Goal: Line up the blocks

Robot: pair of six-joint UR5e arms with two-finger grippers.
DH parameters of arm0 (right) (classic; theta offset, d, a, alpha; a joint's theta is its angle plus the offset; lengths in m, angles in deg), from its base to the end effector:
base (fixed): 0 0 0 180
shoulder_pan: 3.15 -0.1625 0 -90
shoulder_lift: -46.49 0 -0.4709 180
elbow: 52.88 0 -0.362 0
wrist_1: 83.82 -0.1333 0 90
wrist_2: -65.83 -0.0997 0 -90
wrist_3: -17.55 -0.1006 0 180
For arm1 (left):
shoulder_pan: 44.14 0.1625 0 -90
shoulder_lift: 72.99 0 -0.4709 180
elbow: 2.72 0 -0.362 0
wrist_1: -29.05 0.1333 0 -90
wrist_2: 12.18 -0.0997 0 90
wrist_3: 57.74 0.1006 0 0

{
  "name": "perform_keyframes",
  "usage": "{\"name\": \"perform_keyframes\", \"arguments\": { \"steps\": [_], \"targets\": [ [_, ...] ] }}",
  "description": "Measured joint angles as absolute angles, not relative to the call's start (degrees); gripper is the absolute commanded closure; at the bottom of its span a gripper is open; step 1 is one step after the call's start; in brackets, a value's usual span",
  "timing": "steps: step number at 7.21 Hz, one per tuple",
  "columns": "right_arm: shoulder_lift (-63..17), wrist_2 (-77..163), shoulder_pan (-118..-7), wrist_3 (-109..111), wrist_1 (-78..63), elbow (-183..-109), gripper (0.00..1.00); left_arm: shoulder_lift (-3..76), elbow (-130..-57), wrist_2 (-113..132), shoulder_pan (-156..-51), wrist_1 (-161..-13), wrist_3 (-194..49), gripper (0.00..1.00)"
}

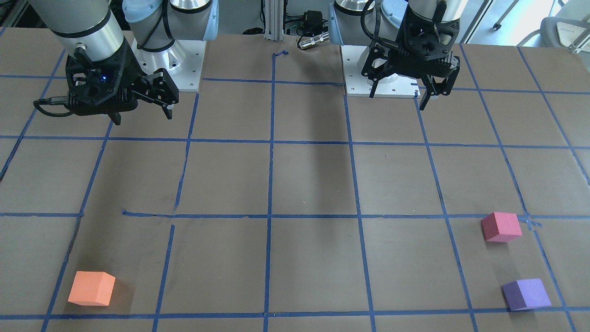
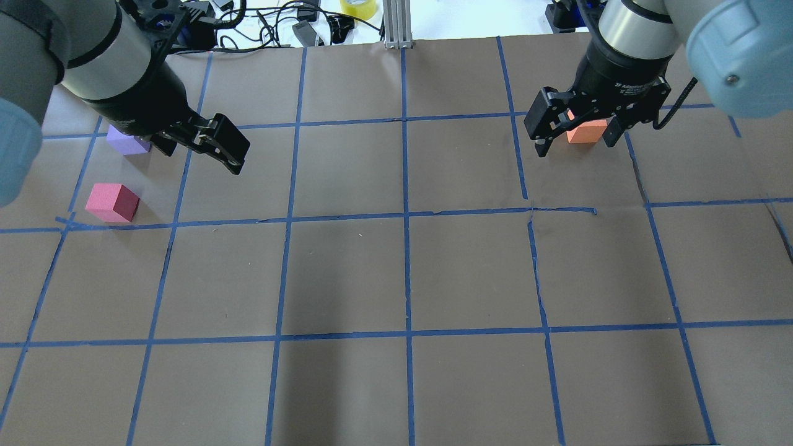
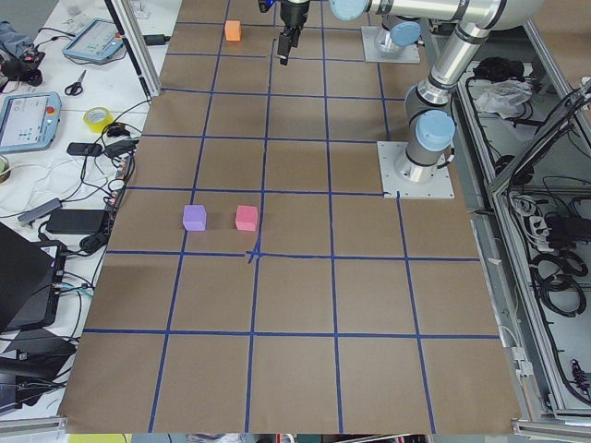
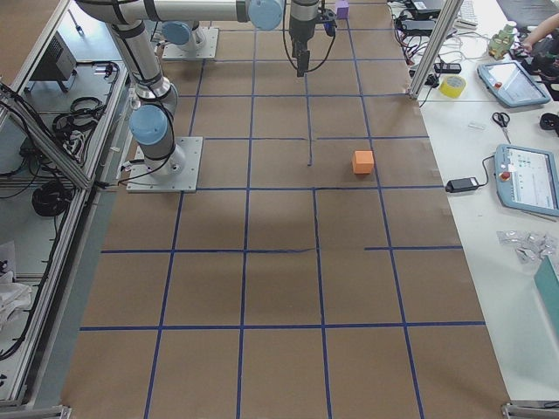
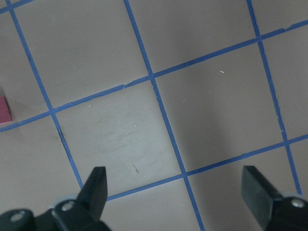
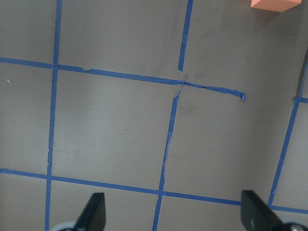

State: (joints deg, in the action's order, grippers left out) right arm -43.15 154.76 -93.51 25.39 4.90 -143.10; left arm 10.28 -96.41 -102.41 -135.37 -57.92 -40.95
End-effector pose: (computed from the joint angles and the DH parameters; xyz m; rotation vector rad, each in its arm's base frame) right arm 0.1381 -0.4605 0.5260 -0.2226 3.1125 0.0486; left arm -0.1418 -0.4131 0.5599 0.4881 3.0806 -0.1630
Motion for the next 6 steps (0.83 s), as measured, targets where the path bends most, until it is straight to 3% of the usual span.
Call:
{"name": "perform_keyframes", "arguments": {
  "steps": [6],
  "targets": [
    [-43.1,155.6,-93.5,25.4,4.7,-143.0,0.00,10.2,-96.4,-102.4,-135.4,-57.9,-40.9,0.00]
  ]
}}
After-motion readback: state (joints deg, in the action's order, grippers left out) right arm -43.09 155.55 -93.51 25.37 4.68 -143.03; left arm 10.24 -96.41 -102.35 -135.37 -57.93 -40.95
